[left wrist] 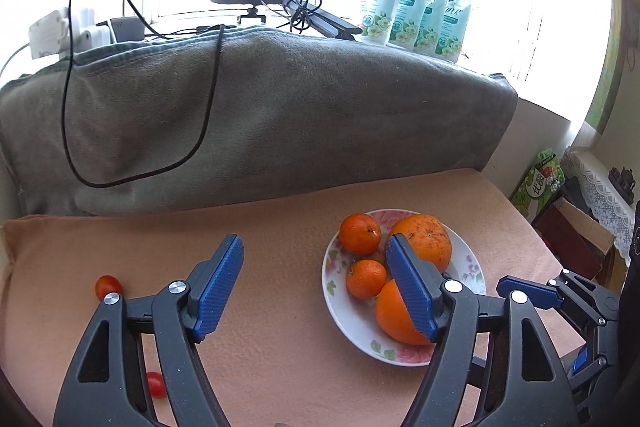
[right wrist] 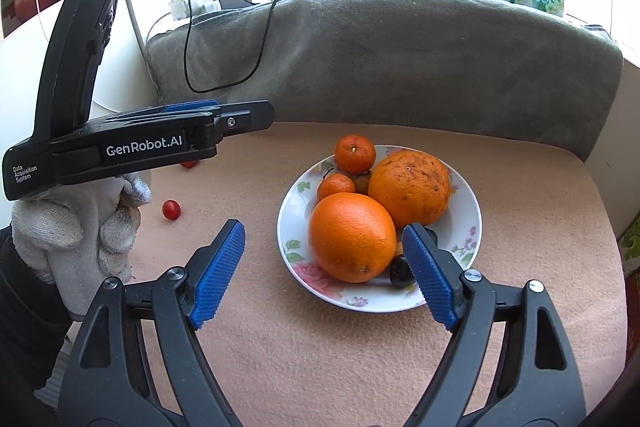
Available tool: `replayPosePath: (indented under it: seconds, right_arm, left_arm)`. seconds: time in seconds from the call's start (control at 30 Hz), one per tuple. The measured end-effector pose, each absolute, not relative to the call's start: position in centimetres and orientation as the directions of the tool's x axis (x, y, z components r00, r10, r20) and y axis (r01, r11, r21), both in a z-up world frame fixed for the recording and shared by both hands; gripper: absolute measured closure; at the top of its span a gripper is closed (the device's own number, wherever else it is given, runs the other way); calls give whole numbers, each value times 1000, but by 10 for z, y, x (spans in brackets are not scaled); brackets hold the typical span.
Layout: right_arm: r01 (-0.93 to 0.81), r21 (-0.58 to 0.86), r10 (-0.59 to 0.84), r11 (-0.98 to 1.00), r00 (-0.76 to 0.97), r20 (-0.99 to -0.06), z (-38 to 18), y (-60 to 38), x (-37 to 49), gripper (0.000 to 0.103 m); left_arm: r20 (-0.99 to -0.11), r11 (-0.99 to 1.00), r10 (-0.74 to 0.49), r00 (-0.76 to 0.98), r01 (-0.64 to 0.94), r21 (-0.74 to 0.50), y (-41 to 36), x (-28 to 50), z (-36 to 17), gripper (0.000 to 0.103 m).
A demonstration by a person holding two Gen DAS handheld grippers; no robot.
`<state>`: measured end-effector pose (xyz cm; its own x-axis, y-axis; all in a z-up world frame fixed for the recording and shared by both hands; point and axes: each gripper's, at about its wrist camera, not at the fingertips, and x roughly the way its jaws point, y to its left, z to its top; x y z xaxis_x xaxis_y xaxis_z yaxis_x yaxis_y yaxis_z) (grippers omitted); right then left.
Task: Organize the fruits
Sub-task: 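Move both open tools back toward the red tomatoes on the cloth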
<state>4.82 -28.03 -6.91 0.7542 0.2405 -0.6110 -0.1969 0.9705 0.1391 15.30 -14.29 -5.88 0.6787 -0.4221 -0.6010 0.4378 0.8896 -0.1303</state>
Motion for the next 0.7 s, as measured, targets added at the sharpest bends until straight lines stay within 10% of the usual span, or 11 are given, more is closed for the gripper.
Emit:
replayPosePath:
  seconds: [0.7]
  right_arm:
    - [-318, 148, 339, 936, 714, -612, -68, -208, 67, 19]
  left_arm:
    - [-605, 936, -341, 720, 318, -148, -58, 163, -68, 29]
